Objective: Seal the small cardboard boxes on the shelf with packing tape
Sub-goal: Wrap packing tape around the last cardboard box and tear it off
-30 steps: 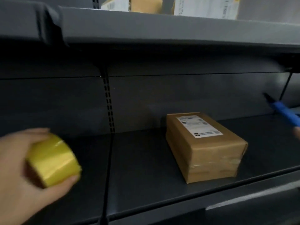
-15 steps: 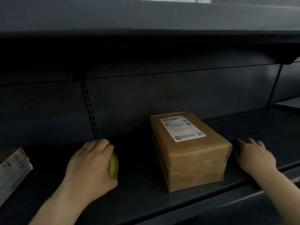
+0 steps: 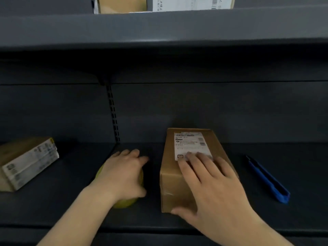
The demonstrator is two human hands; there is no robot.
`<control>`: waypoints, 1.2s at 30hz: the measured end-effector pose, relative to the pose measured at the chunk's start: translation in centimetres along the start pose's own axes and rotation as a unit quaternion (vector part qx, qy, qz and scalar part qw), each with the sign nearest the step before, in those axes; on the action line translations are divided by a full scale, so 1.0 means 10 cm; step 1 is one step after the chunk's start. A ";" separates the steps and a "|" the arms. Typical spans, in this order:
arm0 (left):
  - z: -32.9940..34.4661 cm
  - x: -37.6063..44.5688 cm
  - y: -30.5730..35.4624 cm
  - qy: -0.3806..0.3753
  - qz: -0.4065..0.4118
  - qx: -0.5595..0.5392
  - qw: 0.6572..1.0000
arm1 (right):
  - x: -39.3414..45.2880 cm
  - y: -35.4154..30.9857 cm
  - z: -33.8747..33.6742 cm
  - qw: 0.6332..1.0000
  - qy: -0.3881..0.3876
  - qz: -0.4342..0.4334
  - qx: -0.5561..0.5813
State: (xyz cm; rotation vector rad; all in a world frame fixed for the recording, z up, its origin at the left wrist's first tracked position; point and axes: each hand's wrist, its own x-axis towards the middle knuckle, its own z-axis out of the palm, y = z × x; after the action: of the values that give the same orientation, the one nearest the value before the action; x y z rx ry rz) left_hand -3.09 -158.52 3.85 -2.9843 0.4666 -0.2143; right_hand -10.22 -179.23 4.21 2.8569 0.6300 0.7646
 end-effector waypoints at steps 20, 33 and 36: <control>0.16 0.00 0.06 -0.083 -0.034 -0.172 0.981 | -0.45 0.32 0.10 0.986 0.028 -0.093 -0.132; 0.26 0.05 -0.01 -0.083 -0.024 -0.184 0.979 | -0.66 0.52 0.15 0.974 0.041 -0.127 -0.181; 0.25 0.04 0.00 -0.083 -0.025 -0.188 0.978 | -0.67 0.53 0.18 0.972 0.083 -0.138 -0.172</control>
State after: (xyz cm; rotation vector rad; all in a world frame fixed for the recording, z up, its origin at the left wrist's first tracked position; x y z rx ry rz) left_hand -2.31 -158.42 1.43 -3.3456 0.4585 0.1377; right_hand -12.71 -186.91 0.79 2.3489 0.8054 0.9622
